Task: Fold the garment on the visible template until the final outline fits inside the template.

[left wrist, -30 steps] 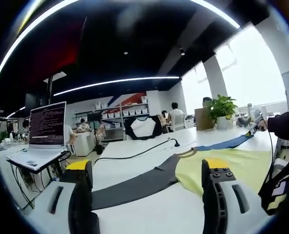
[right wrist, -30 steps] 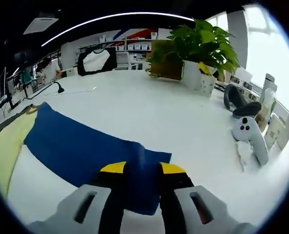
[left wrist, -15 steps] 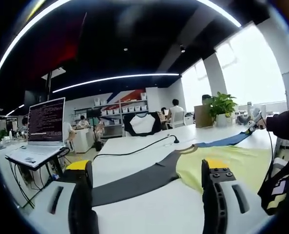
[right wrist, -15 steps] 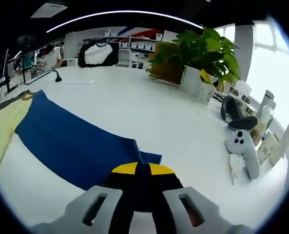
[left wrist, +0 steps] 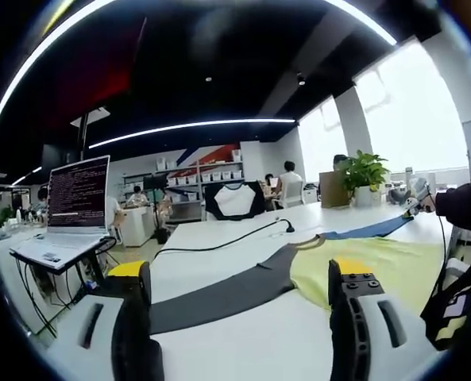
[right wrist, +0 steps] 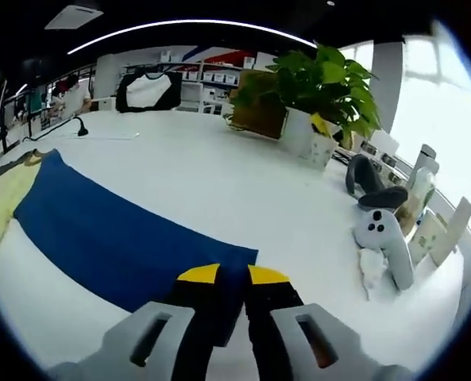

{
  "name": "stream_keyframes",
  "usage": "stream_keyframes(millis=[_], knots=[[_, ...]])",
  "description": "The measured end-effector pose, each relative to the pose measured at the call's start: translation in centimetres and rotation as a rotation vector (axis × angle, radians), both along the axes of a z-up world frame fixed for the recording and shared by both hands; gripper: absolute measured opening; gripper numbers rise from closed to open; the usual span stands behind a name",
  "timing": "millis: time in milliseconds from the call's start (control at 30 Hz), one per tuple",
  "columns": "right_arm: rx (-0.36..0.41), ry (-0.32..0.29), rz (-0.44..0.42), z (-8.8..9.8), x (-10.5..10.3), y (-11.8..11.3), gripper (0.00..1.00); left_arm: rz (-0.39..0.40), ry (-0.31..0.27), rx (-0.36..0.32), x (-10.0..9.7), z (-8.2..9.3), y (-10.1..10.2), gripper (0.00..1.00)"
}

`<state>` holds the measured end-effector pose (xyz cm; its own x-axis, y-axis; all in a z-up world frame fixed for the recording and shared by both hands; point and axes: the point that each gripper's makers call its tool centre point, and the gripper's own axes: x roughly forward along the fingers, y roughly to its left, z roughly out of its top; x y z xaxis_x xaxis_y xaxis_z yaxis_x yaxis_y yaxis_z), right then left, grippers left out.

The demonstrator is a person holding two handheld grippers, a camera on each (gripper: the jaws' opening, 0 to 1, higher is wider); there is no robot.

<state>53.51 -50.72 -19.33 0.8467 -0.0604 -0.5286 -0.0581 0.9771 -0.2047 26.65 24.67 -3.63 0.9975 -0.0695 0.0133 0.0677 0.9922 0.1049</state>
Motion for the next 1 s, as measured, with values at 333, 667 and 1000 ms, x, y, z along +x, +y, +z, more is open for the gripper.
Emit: stream_keyframes(millis=[333,667,1000], knots=[[0.084,-0.124,-0.015,1.7,0.3,0.0,0.42,0.002,0.004,-0.003,0.1,-0.1,0.2,0.97],[0.044,-0.212,-0.002,3.6,-0.7,-1.3,0.76,0.010,-0.003,-0.006,-0.3,0.1,0.9,0.97],[0.006,-0.168,0.015,2.7,-1.4,-1.2,0.84,0.024,-0.006,-0.010,-0.4,0.3,1.3,0.97]])
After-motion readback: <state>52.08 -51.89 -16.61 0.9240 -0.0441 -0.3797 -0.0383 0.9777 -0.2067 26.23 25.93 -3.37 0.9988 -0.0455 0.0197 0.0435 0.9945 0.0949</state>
